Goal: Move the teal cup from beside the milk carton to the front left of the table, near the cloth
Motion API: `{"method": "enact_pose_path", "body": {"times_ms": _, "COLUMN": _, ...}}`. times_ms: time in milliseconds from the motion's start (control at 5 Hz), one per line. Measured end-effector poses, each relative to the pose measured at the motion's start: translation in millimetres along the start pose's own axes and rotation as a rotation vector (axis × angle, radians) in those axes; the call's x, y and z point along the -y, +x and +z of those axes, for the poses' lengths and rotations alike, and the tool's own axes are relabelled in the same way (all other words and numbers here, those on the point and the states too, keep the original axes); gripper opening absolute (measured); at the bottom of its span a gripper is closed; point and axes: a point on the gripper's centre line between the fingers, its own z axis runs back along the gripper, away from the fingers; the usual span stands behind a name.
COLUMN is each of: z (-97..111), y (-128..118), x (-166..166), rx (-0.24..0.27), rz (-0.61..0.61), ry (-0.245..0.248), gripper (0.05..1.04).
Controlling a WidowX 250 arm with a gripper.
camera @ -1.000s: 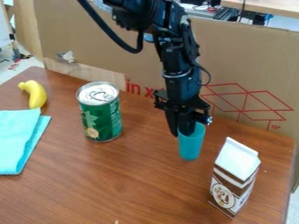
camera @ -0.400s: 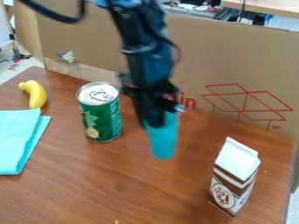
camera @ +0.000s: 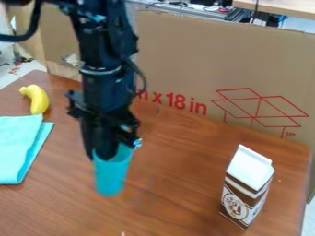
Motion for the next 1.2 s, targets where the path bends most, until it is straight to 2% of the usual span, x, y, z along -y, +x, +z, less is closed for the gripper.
{"method": "enact_pose_path", "body": {"times_ms": 200, "z": -13, "y": -21, "x": -22, "rx": -0.07, "rz": 0.092, "ry": -0.002, "gripper": 0.099}}
{"method": "enact_pose_path", "body": {"times_ms": 400, "z": -35, "y": -31, "x": -41, "rx": -0.093, "rz": 0.101, "ry": 0.0, "gripper": 0.1}}
{"method": "enact_pose_path", "body": {"times_ms": 600, "z": -52, "y": -29, "x": -56, "rx": -0.071, "rz": 0.103, "ry": -0.011, "gripper": 0.1}}
{"method": "enact_pose_path", "body": {"times_ms": 800, "z": -58, "y": -26, "x": -59, "rx": -0.055, "rz": 0.081, "ry": -0.006, "gripper": 0.1}}
{"method": "enact_pose_path", "body": {"times_ms": 1000, "z": -65, "y": -30, "x": -59, "rx": -0.056, "rz": 0.055, "ry": 0.001, "gripper": 0.099}}
{"method": "enact_pose_path", "body": {"times_ms": 1200, "z": -67, "y": -37, "x": -70, "rx": -0.073, "rz": 0.107, "ry": -0.03, "gripper": 0.132}}
